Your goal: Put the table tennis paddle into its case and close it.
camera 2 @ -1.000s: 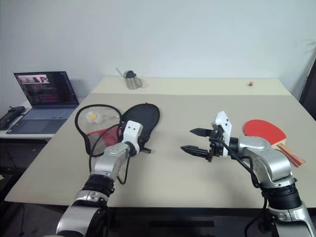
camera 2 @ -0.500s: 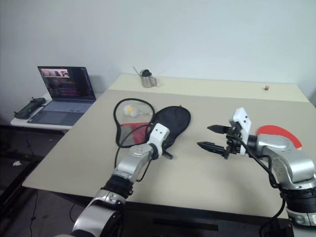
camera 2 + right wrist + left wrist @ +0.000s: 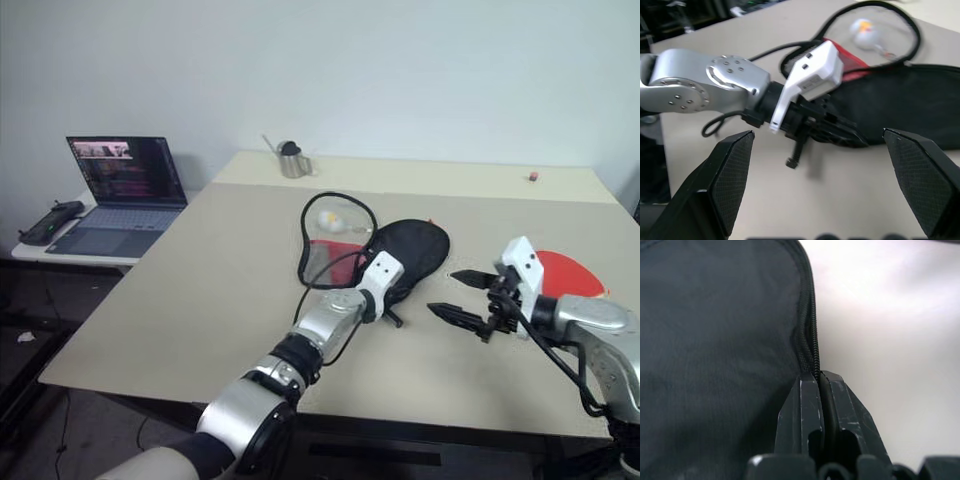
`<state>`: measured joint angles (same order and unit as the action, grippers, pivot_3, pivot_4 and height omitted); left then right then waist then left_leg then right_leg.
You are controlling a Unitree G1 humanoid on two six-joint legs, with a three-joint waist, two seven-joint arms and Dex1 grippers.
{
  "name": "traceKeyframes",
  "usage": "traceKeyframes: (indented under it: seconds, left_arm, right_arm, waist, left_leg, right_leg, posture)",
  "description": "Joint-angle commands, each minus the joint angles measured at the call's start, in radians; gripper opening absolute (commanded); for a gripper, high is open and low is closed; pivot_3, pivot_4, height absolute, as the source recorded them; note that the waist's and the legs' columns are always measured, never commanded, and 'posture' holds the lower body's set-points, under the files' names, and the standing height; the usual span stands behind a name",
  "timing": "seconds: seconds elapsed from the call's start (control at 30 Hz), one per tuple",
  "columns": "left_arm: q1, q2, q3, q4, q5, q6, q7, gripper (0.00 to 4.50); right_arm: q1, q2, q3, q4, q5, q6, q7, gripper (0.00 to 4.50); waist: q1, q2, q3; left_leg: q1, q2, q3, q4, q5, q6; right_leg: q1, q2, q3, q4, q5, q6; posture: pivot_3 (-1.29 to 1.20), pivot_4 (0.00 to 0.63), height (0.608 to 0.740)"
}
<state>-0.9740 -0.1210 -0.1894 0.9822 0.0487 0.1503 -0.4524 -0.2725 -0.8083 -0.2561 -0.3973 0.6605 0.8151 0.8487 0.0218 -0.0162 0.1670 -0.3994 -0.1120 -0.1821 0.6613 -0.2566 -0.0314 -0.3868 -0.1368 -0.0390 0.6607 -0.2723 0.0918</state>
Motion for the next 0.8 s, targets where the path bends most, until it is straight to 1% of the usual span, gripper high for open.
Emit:
traceKeyframes:
  seconds: [0.03, 0.07, 0.17, 0.23, 0.3, 0.4, 0.47, 0.53, 0.63, 0.73, 0.8]
  left_arm:
    - [-0.052, -0.108, 0.0, 0.017, -0.01, -0.036, 0.012, 0.04]
    - [-0.051, -0.107, -0.001, 0.019, -0.011, -0.04, 0.008, 0.04]
    - [-0.043, -0.099, 0.014, 0.011, -0.035, -0.049, -0.014, 0.77]
    - [-0.042, -0.085, 0.025, 0.001, -0.045, -0.053, -0.011, 1.43]
    - [-0.037, -0.063, 0.031, -0.033, -0.057, -0.045, -0.028, 2.18]
    - [-0.005, -0.007, 0.037, -0.147, -0.079, -0.02, -0.079, 3.25]
    - [0.048, 0.059, 0.039, -0.279, -0.1, 0.007, -0.152, 3.92]
    - [0.112, 0.145, 0.071, -0.413, -0.134, 0.05, -0.205, 3.92]
    - [0.186, 0.248, 0.127, -0.557, -0.192, 0.115, -0.245, 3.92]
    - [0.264, 0.37, 0.198, -0.66, -0.257, 0.149, -0.304, 3.92]
    - [0.302, 0.428, 0.229, -0.701, -0.288, 0.161, -0.334, 3.92]
  right_arm:
    - [0.016, -0.012, -0.05, -0.062, 0.035, 0.009, -0.024, 4.5]
    - [0.02, -0.011, -0.052, -0.067, 0.039, 0.01, -0.03, 4.5]
    - [0.029, -0.008, -0.05, -0.075, 0.048, 0.011, -0.045, 4.5]
    - [0.027, -0.005, -0.044, -0.071, 0.051, 0.008, -0.052, 4.5]
    - [0.016, 0.001, -0.03, -0.061, 0.049, 0.005, -0.058, 4.5]
    - [-0.014, 0.014, -0.004, -0.035, 0.041, -0.003, -0.062, 4.5]
    - [-0.044, 0.032, 0.016, -0.011, 0.035, -0.008, -0.074, 4.5]
    - [-0.078, 0.061, 0.036, 0.019, 0.028, -0.011, -0.091, 4.5]
    - [-0.114, 0.098, 0.062, 0.056, 0.012, -0.021, -0.119, 4.5]
    - [-0.157, 0.153, 0.096, 0.099, -0.006, -0.009, -0.172, 4.5]
    - [-0.178, 0.184, 0.111, 0.121, -0.015, 0.003, -0.197, 4.5]
  waist:
    - [0.0, 0.0, 0.0]
    - [-0.001, 0.0, 0.0]
    - [-0.002, 0.0, 0.0]
    - [-0.003, 0.0, 0.0]
    - [-0.005, 0.0, 0.0]
    - [-0.008, 0.0, 0.0]
    - [-0.014, 0.0, 0.0]
    - [-0.03, 0.0, 0.0]
    - [-0.055, 0.001, 0.0]
    - [-0.057, 0.001, 0.0]
    - [-0.053, 0.001, 0.0]
  left_leg:
    - [0.0, 0.0, 0.0, 0.0, 0.0, 0.0]
    - [0.0, 0.0, 0.0, 0.0, 0.0, 0.0]
    - [0.0, 0.0, 0.0, 0.0, 0.0, 0.0]
    - [0.0, 0.0, 0.0, 0.0, 0.0, 0.0]
    - [0.0, 0.0, 0.0, 0.0, 0.0, 0.0]
    - [0.0, 0.0, 0.0, 0.0, 0.0, 0.0]
    - [0.0, 0.0, 0.0, 0.0, 0.0, 0.0]
    - [0.0, 0.001, 0.0, 0.0, 0.0, 0.0]
    - [0.002, 0.003, -0.002, -0.001, 0.0, 0.0]
    - [0.003, 0.003, -0.003, -0.001, 0.0, 0.0]
    - [0.003, 0.003, -0.003, 0.0, 0.0, 0.0]
  right_leg:
    - [0.0, 0.0, 0.0, 0.0, 0.0, 0.0]
    - [0.0, 0.0, 0.0, 0.001, 0.0, 0.0]
    - [0.0, 0.0, 0.0, 0.001, 0.0, 0.0]
    - [0.0, 0.0, 0.001, 0.001, 0.0, 0.0]
    - [-0.001, 0.0, 0.001, 0.001, 0.0, 0.0]
    - [-0.001, 0.0, 0.001, 0.001, 0.0, 0.0]
    - [-0.001, 0.001, 0.001, 0.001, 0.0, 0.0]
    - [-0.001, 0.001, 0.002, 0.001, 0.0, 0.0]
    - [-0.002, 0.003, 0.004, 0.002, 0.0, -0.001]
    - [-0.002, 0.004, 0.005, 0.003, 0.001, -0.001]
    - [-0.002, 0.004, 0.005, 0.003, 0.001, -0.002]
  posture:
    - [0.0, 0.15, 0.74]
    - [0.0, 0.15, 0.74]
    - [0.0, 0.15, 0.74]
    - [0.0, 0.15, 0.74]
    - [0.0, 0.15, 0.74]
    - [0.0, 0.15, 0.74]
    - [0.0, 0.15, 0.74]
    - [0.0, 0.15, 0.74]
    - [0.0, 0.15, 0.74]
    - [0.0, 0.15, 0.74]
    - [0.0, 0.15, 0.74]
